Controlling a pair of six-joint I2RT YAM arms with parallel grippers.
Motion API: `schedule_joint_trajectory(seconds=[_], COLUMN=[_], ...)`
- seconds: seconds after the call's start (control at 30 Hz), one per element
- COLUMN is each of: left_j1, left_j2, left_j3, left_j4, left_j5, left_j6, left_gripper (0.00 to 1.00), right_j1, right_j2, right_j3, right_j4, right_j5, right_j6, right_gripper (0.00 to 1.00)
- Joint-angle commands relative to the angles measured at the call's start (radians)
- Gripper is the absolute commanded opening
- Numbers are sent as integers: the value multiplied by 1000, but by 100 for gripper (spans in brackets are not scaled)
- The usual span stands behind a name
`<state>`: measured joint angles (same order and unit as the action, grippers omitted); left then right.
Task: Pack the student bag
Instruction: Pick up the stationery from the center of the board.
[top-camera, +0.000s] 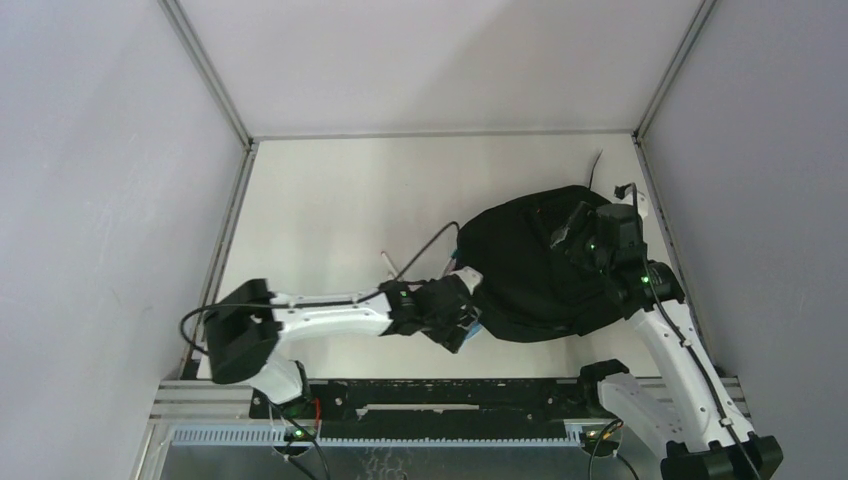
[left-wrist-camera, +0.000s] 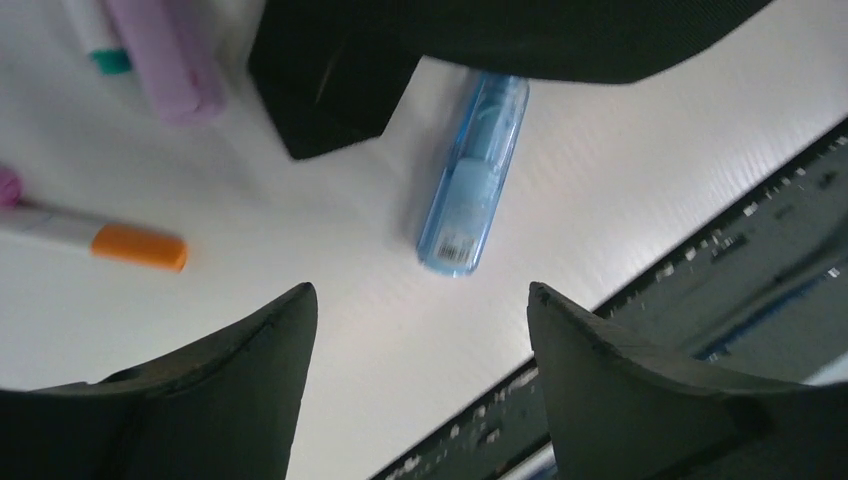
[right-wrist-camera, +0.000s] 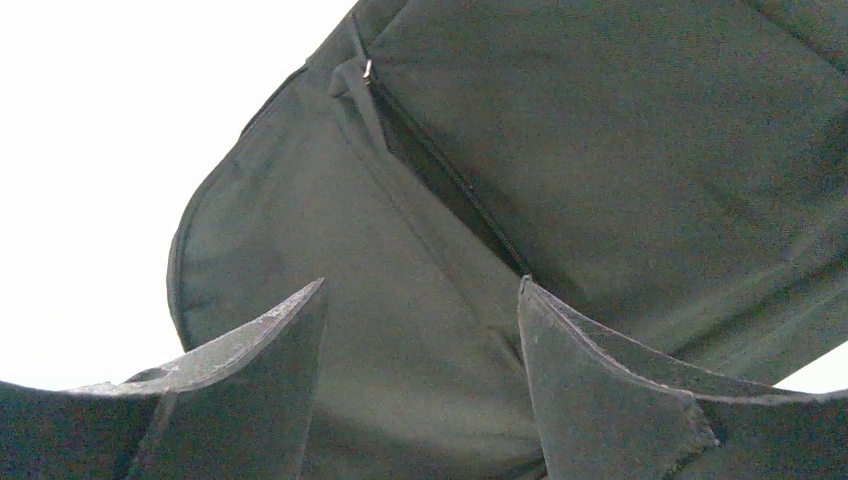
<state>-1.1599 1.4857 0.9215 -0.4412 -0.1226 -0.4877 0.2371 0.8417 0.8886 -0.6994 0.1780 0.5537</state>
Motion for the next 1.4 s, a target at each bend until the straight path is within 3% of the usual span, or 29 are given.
schedule_joint_trajectory(seconds=[0.0,0.27,0.5,0.7,0.9,0.97,1.1,1.2,1.37], left_j1=[-46,-50,-48,11,83,101,119,127,150], left_j2=[138,314,334,299,222,194,133,72,-25], left_j3=[140,223,212,175,110,97,85,76,91], left_j4=[46,59,31,-3,0,2,-5,-8,-32], left_j5=[-96,-95,-151,-205,-189,-175,-148,-130,-84], left_j6=[44,42,23,5,-18,-24,-29,-32,-30], left_gripper=[80,69,38,28,14,7,3,1,0], right_j1=[-33,-38,-46,-51,-92,-150,-227,-228,-159], right_j2=[9,3,-5,40,193,237,341,422,517], right_j3=[9,9,9,11,34,33,62,71,72], right_j4=[8,3,3,-6,-26,12,45,48,52], right_j5=[-59,-59,-60,-36,98,69,68,52,-120], right_j6=[4,-5,-7,-37,-78,-75,-69,-79,-131], right_gripper=[76,76,76,76,74,73,70,70,63])
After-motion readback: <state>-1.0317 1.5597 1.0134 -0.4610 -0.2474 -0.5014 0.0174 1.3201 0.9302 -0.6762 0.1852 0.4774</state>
